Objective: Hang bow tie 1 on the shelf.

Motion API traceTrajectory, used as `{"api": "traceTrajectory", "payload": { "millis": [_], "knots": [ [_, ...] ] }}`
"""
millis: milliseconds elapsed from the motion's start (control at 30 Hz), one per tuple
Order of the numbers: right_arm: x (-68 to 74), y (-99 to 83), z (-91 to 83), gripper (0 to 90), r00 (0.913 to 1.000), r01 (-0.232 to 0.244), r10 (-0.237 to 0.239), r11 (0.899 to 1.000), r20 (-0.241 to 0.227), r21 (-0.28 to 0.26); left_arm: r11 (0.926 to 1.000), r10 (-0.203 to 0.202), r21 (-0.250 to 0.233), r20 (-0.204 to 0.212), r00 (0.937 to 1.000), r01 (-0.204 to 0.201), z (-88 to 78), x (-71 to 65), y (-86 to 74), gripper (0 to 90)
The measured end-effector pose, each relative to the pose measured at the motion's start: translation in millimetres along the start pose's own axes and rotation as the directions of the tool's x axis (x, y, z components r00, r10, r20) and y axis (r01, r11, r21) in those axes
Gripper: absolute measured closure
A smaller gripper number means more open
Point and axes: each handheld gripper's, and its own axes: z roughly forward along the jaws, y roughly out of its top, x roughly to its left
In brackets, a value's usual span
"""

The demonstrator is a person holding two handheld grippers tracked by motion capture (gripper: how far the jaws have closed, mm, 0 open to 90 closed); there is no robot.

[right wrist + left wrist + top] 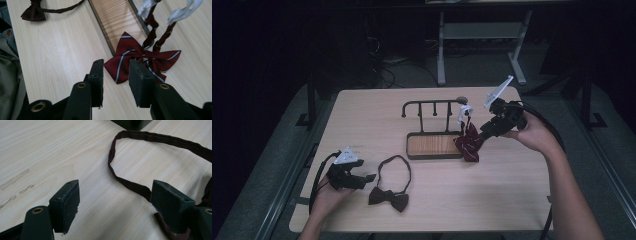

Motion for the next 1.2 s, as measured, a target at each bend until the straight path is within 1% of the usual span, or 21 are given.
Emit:
{"api": "traceTrajectory", "payload": {
  "millis": [433,733,933,1200],
  "knots": [
    [12.7,-19.7,14.0,59.0,0.9999,0.003,-0.003,1.0,-0.012,-0.014,1.0,-0.001,0.003,-0.001,1.0,0.001,0.6,-0.7,0.0,23.6],
    [18.5,-34.6,26.5,56.0,0.9995,-0.01,0.009,1.0,-0.031,-0.021,1.0,0.005,0.005,0.0,1.0,-0.005,0.7,0.5,-0.1,23.6],
    [22.2,-45.2,34.5,54.9,0.9994,-0.013,0.013,1.0,-0.033,-0.027,0.9999,0.002,0.01,0.004,1.0,-0.002,1.7,0.1,0.0,23.6],
    [28.5,-58.4,44.5,51.1,0.9993,-0.015,0.014,0.999,-0.034,-0.034,0.9998,-0.003,0.018,0.008,1.0,0.003,2.1,-0.5,0.2,24.3]
  ]
}}
